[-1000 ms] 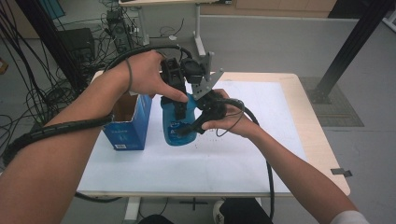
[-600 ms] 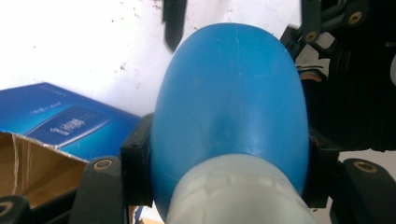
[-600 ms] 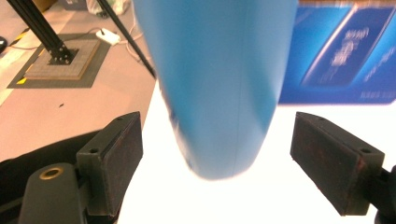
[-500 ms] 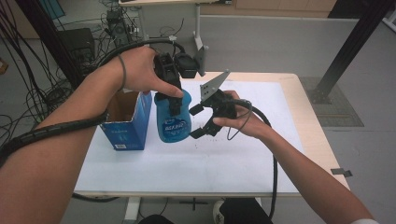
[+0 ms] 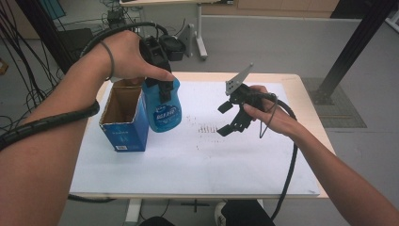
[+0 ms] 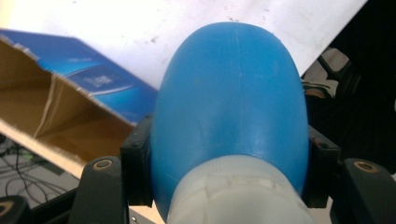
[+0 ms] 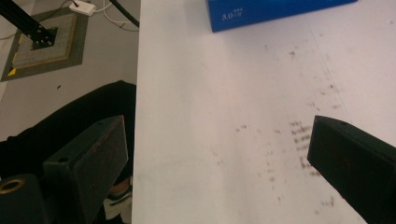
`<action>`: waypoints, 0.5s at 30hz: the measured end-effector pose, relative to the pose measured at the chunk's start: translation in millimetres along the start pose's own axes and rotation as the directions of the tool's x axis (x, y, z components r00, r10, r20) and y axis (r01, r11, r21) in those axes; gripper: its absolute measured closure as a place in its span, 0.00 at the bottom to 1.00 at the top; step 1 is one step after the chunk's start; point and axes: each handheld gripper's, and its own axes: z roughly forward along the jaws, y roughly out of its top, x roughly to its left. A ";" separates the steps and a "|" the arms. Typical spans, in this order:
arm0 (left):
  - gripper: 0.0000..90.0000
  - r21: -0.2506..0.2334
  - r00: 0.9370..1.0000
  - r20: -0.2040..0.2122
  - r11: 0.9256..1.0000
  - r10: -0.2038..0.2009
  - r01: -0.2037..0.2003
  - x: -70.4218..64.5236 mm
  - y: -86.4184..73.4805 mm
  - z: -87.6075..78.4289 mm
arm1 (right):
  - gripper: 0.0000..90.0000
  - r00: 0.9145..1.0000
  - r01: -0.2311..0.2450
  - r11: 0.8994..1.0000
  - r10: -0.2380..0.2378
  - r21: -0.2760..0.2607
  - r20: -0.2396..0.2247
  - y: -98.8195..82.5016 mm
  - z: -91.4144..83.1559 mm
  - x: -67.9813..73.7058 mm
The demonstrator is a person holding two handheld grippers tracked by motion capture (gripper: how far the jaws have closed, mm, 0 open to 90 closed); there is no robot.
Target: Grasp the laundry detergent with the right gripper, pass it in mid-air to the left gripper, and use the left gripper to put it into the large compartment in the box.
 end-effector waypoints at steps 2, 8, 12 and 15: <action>0.42 -0.002 1.000 -0.005 1.000 -0.027 0.027 3.4 -1.6 -5.0 | 0.05 1.000 -0.013 1.000 0.013 0.018 0.008 -3.5 -6.4 -0.8; 0.42 -0.003 0.995 -0.026 0.995 -0.100 0.100 12.7 -5.4 -20.8 | 0.06 0.996 -0.047 0.997 0.042 0.068 0.078 -14.9 -27.3 -1.1; 0.42 0.005 0.984 -0.036 0.985 -0.173 0.173 19.8 -8.8 -30.8 | 0.06 0.992 -0.062 0.994 0.053 0.085 0.114 -22.6 -40.5 -1.6; 0.42 0.000 0.971 -0.035 0.971 -0.238 0.238 24.9 -11.2 -37.7 | 0.06 0.990 -0.078 0.992 0.066 0.095 0.121 -28.9 -48.8 -1.7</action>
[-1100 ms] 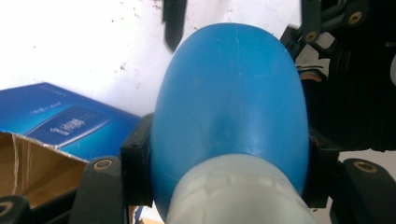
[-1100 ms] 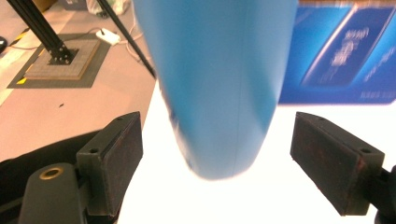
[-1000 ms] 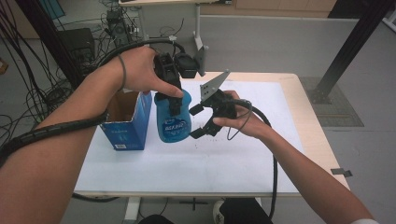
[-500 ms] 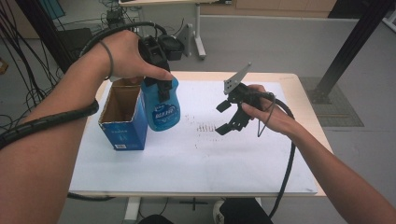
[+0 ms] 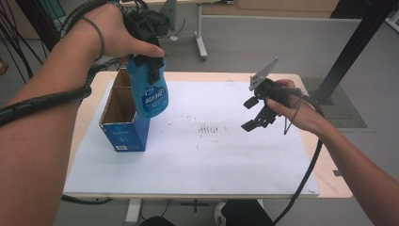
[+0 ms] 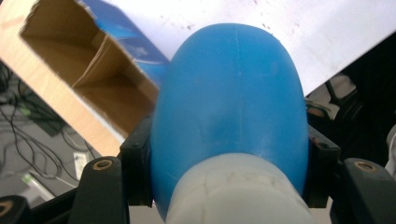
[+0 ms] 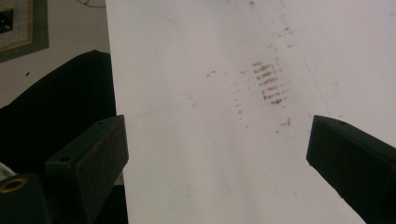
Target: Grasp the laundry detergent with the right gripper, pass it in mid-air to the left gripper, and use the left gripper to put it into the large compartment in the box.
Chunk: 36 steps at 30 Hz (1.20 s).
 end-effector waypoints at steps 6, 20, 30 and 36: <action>0.42 -0.016 0.996 0.001 0.996 -0.088 0.088 12.0 -2.4 -15.4 | 0.06 0.999 -0.007 0.999 0.006 0.034 0.032 -11.6 -12.4 -1.1; 0.42 -0.087 0.902 0.011 0.898 -0.432 0.431 49.2 -6.3 -53.4 | 0.07 0.997 -0.011 0.996 0.005 0.083 0.072 -25.2 -29.4 -1.6; 0.42 -0.108 0.814 0.027 0.808 -0.580 0.580 74.1 -10.6 -60.0 | 0.07 0.997 -0.010 0.995 0.002 0.103 0.080 -27.0 -34.9 -3.1; 0.42 -0.120 0.754 0.034 0.746 -0.656 0.655 90.6 -17.9 -57.8 | 0.07 0.996 0.003 0.994 -0.013 0.107 0.092 -26.6 -35.2 -3.1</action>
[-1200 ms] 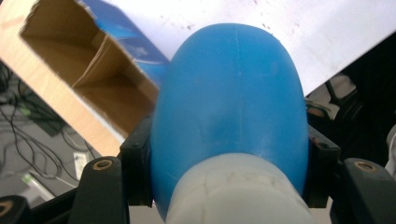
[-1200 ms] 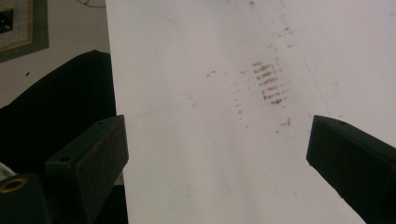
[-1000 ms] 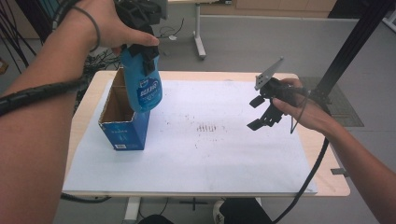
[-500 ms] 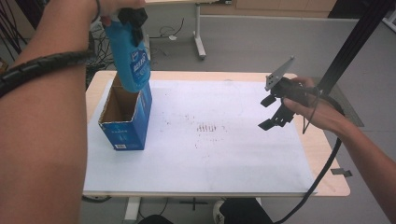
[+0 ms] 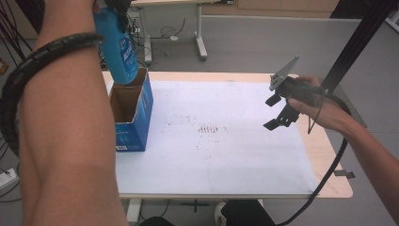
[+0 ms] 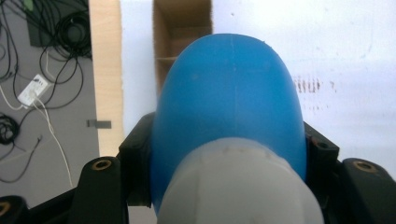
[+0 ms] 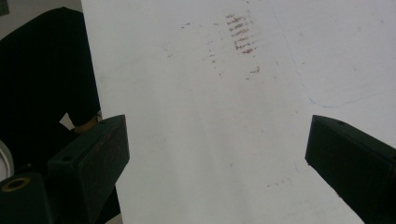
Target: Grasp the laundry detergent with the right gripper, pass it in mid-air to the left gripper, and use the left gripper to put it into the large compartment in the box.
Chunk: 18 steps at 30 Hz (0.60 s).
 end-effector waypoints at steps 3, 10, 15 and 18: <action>0.42 -0.007 0.999 -0.007 0.999 -0.041 0.041 8.7 1.4 3.9 | 0.07 1.000 0.007 1.000 -0.007 0.004 0.001 0.9 1.5 1.7; 0.42 -0.008 0.994 -0.004 0.994 -0.105 0.105 25.9 2.6 15.3 | 0.07 1.000 0.019 1.000 -0.019 0.017 0.002 1.9 2.7 4.3; 0.42 -0.014 0.990 -0.005 0.990 -0.140 0.140 34.3 3.7 22.8 | 0.07 1.000 0.016 0.999 -0.016 0.027 0.004 0.0 3.0 2.3; 0.42 -0.012 0.989 -0.006 0.989 -0.147 0.146 38.4 4.6 27.2 | 0.07 1.000 0.010 1.000 -0.010 0.029 0.003 -1.1 3.6 1.4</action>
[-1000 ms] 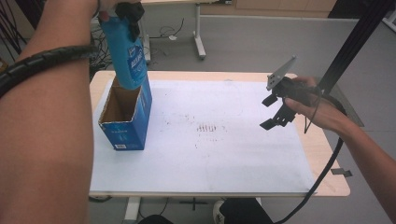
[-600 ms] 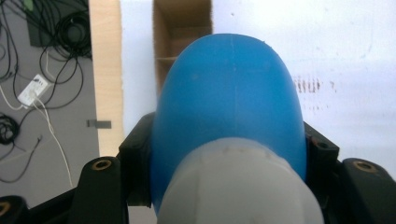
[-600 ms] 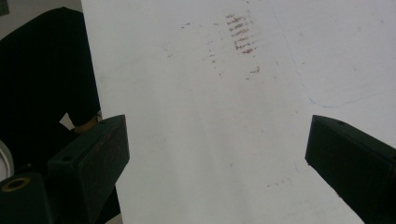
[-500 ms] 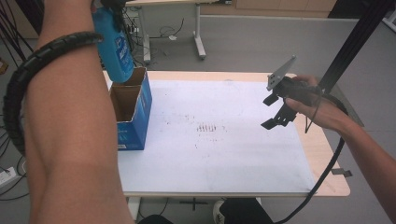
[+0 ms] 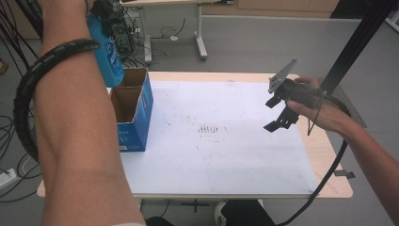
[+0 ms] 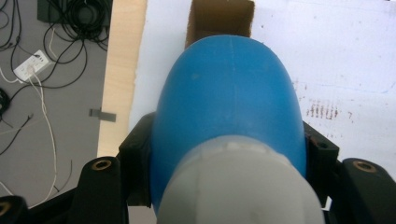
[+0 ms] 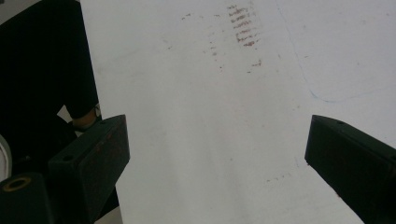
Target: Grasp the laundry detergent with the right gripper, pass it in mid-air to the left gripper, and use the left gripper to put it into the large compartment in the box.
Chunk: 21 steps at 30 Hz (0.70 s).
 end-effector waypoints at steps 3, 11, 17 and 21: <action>0.42 0.001 1.000 0.004 1.000 -0.008 0.008 2.1 0.9 5.1 | 0.07 1.000 0.002 1.000 -0.002 0.003 -0.001 -0.5 0.9 -1.3; 0.42 0.023 1.000 0.015 1.000 -0.008 0.008 6.4 2.0 22.2 | 0.07 1.000 0.009 1.000 -0.009 0.024 0.005 0.2 4.0 -2.1; 0.42 0.029 1.000 0.022 1.000 -0.012 0.011 10.3 0.9 31.9 | 0.07 1.000 0.012 0.999 -0.012 0.031 0.006 1.4 5.3 -0.6; 0.42 0.027 1.000 0.024 1.000 -0.015 0.014 13.2 -0.6 36.7 | 0.07 1.000 0.013 0.999 -0.013 0.032 0.007 2.1 5.2 0.4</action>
